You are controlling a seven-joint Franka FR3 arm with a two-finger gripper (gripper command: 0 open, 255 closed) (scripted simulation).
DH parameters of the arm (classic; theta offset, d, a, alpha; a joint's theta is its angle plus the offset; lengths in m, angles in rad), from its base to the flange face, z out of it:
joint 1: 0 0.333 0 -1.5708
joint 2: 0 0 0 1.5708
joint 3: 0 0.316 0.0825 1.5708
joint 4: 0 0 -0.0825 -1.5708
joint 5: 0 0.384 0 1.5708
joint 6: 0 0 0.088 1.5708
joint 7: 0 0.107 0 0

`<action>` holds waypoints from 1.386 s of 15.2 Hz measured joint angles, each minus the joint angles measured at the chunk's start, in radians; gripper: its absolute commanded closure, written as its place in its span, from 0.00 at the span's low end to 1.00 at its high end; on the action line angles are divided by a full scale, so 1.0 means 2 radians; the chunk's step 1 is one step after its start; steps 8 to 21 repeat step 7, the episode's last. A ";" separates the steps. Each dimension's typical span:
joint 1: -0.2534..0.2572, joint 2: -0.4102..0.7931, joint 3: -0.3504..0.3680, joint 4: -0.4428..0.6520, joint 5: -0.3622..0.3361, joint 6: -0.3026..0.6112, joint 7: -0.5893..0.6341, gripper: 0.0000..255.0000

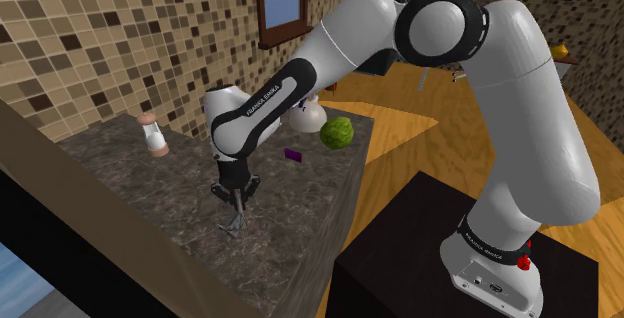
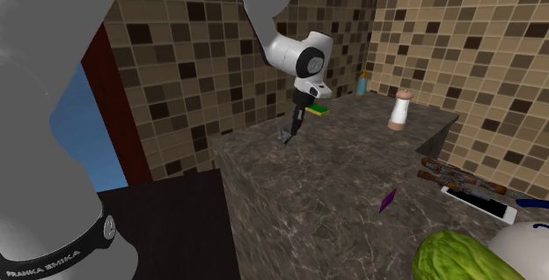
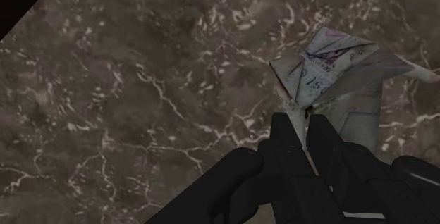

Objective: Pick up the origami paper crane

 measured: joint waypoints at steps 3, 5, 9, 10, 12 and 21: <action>-0.002 -0.016 0.003 -0.002 0.003 -0.013 0.001 1.00; -0.003 -0.024 0.004 -0.003 0.005 -0.021 0.002 1.00; -0.004 -0.032 0.006 -0.003 0.006 -0.029 0.002 1.00; -0.004 -0.032 0.006 -0.003 0.006 -0.029 0.002 1.00; -0.004 -0.032 0.006 -0.003 0.006 -0.029 0.002 1.00; -0.004 -0.032 0.006 -0.003 0.006 -0.029 0.002 1.00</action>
